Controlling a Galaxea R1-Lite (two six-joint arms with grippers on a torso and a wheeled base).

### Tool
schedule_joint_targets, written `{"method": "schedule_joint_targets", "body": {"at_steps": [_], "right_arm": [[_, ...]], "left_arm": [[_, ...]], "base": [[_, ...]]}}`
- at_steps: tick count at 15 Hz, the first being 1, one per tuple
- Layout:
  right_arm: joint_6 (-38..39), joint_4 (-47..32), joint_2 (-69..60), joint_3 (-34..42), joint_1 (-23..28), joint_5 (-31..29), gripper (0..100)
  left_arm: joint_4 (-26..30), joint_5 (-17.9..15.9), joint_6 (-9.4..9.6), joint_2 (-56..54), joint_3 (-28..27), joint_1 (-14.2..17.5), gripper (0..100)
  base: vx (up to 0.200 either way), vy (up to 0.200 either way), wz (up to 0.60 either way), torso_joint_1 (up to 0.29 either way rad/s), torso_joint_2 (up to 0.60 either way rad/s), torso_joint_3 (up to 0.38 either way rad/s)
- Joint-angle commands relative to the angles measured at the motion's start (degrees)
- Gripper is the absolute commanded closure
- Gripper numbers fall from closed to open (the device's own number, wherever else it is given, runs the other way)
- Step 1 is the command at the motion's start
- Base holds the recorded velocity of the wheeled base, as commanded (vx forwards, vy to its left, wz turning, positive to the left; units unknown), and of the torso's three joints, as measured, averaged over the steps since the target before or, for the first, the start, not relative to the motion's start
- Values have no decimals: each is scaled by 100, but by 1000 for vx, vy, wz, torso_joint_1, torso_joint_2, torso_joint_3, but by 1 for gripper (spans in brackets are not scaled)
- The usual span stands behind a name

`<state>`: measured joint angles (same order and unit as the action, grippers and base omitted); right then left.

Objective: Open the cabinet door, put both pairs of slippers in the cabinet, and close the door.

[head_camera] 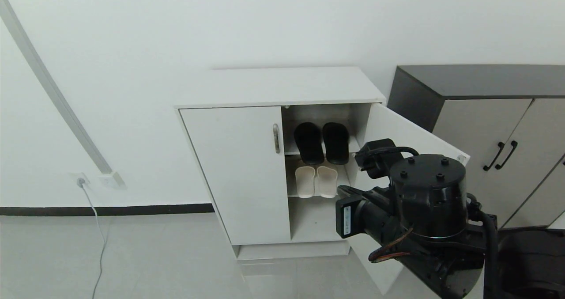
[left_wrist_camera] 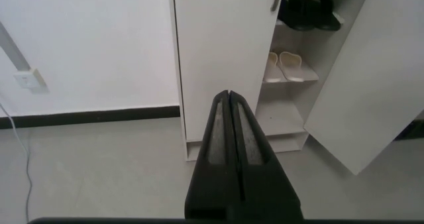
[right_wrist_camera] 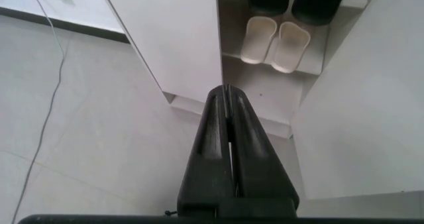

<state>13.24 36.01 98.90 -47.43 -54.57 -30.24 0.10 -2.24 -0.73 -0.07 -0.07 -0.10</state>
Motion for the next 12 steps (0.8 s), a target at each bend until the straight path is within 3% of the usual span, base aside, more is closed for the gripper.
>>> {"method": "schedule_joint_targets", "body": {"at_steps": [1, 12], "right_arm": [[3, 2, 6, 15, -1, 1, 100], [-32, 2, -20, 147, 7, -8, 100]], "left_arm": [[-1, -4, 3, 7, -1, 1, 100], [-1, 5, -6, 7, -1, 1, 100]], "base": [[0, 0, 0, 212, -510, -325], [0, 0, 0, 240, -563, -325]]}}
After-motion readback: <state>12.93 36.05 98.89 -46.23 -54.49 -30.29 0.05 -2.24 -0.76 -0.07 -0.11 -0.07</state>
